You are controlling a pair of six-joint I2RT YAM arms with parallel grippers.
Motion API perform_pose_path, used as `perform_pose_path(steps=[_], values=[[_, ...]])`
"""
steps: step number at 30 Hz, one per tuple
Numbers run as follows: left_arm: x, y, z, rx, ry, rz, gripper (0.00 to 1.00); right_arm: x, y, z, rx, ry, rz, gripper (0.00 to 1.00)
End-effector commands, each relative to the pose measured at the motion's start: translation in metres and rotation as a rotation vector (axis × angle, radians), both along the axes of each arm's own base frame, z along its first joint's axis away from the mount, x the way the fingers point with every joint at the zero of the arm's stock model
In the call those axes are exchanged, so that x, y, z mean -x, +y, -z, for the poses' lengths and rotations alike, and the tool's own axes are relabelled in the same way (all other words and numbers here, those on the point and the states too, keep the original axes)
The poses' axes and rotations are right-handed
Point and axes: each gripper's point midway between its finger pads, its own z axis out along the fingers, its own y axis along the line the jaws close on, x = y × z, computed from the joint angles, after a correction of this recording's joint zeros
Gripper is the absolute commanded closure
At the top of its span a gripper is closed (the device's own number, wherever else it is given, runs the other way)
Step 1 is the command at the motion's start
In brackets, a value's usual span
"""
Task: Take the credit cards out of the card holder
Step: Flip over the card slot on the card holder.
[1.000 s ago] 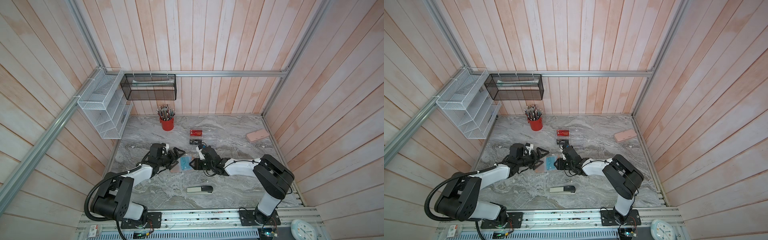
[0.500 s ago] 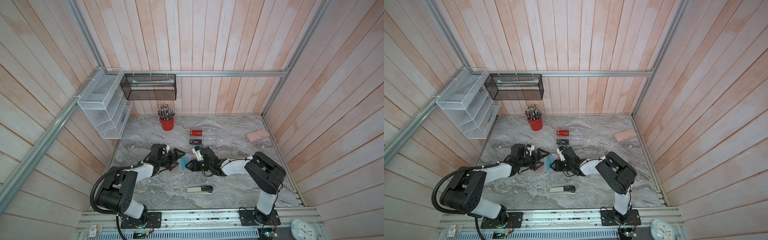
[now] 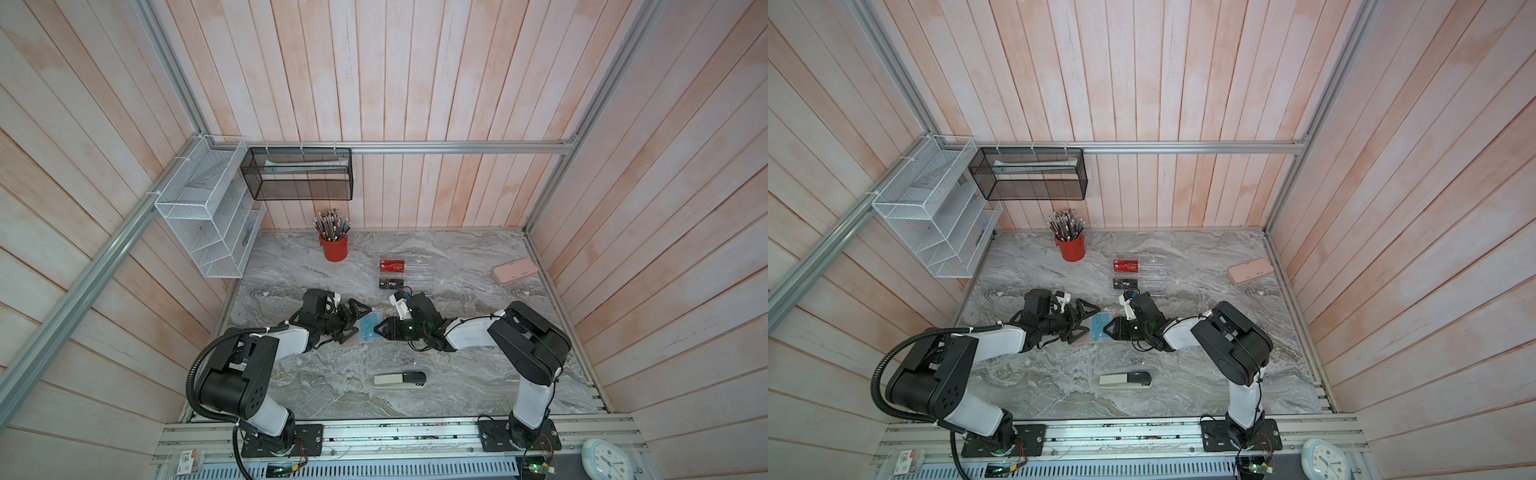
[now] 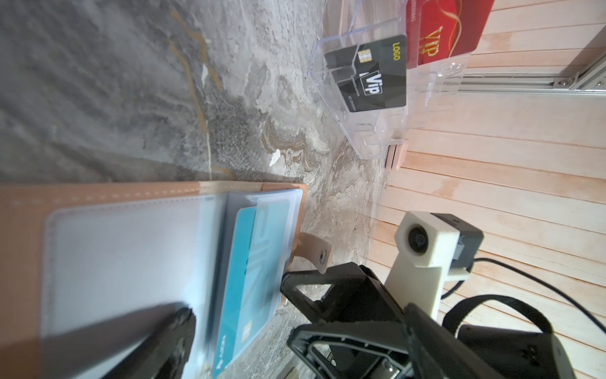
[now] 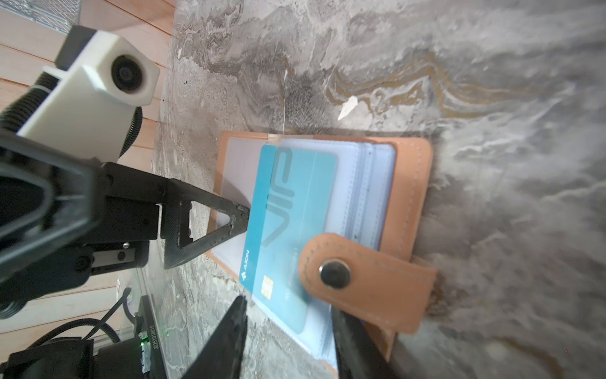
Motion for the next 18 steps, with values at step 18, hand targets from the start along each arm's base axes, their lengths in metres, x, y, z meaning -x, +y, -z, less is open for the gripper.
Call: perform_pose_path(steps=[18], values=[[0.001, -0.004, 0.004, 0.004, -0.041, 0.067, 0.36, 0.002, -0.012, 0.031, 0.061, 0.089, 0.034, 0.56]])
